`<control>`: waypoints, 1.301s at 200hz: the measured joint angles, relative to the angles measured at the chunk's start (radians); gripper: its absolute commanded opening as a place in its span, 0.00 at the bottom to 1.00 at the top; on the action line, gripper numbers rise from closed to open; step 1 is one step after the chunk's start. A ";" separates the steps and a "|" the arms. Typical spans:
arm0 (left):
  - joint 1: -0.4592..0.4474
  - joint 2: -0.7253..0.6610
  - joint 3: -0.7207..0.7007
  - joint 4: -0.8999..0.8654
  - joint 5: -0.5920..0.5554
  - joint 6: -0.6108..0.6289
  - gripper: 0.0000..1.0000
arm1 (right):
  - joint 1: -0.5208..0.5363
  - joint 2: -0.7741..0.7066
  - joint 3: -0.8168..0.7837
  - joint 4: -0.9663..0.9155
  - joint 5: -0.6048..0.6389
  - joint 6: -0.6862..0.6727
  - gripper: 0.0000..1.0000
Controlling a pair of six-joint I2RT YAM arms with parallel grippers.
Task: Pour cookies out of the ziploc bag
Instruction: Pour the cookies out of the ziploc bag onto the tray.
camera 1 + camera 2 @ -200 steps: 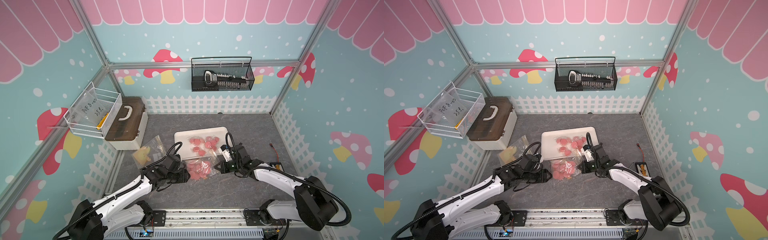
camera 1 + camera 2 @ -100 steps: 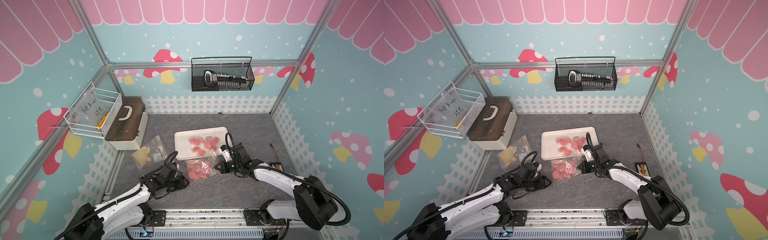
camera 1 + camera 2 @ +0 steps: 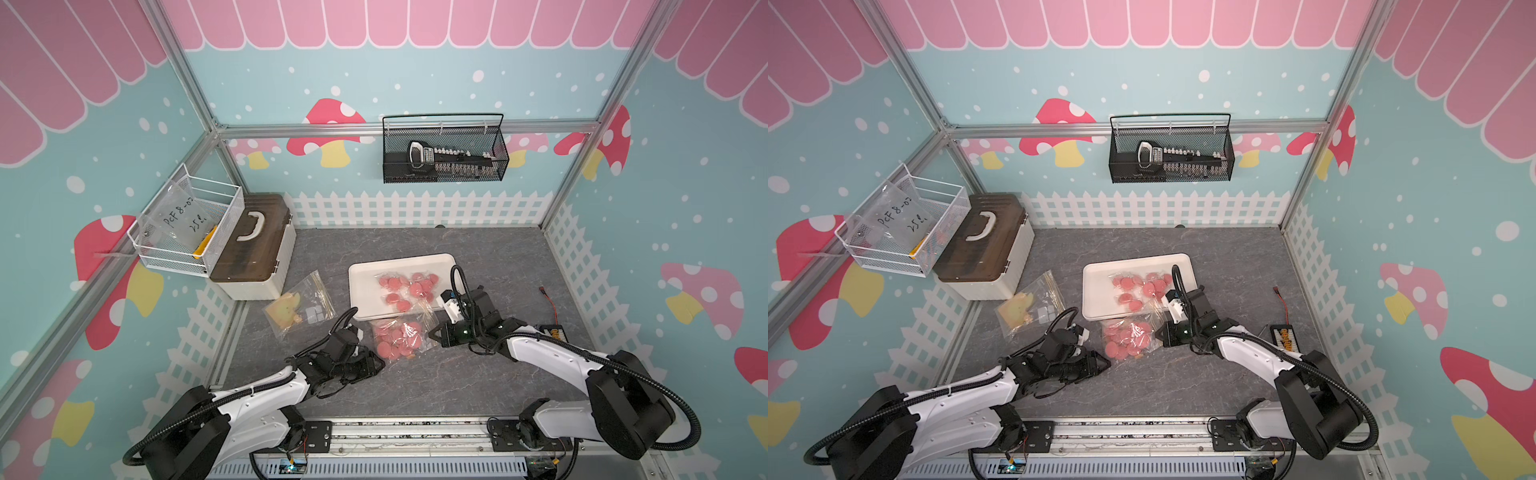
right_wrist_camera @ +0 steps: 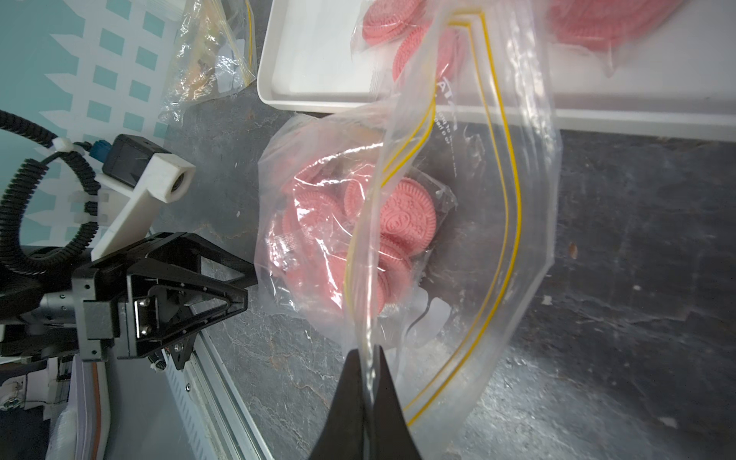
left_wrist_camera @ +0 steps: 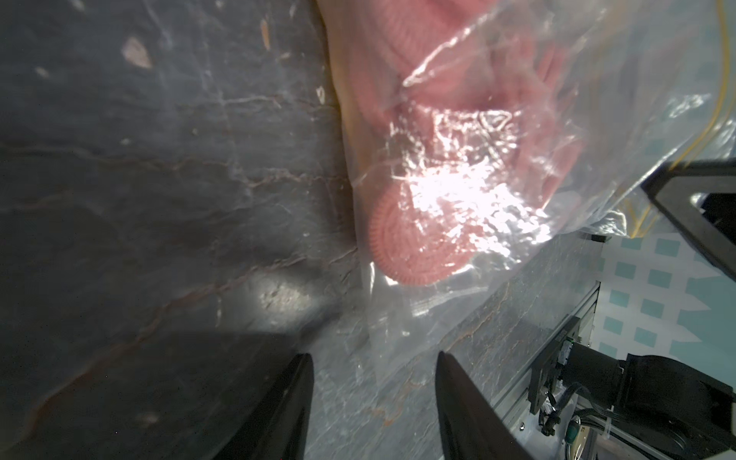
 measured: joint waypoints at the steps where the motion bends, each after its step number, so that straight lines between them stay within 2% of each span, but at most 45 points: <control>1: 0.000 0.001 0.000 0.002 0.000 0.000 0.53 | 0.000 0.000 0.000 0.000 0.000 0.000 0.00; 52: -0.022 0.053 -0.002 0.093 0.004 -0.021 0.52 | 0.000 0.000 0.015 -0.007 -0.001 0.000 0.00; 190: -0.068 0.134 -0.048 0.301 -0.003 -0.100 0.39 | 0.000 0.008 0.015 -0.008 -0.001 0.000 0.00; 260: -0.072 0.112 -0.058 0.291 -0.032 -0.103 0.31 | 0.000 0.008 0.015 -0.008 -0.001 0.000 0.00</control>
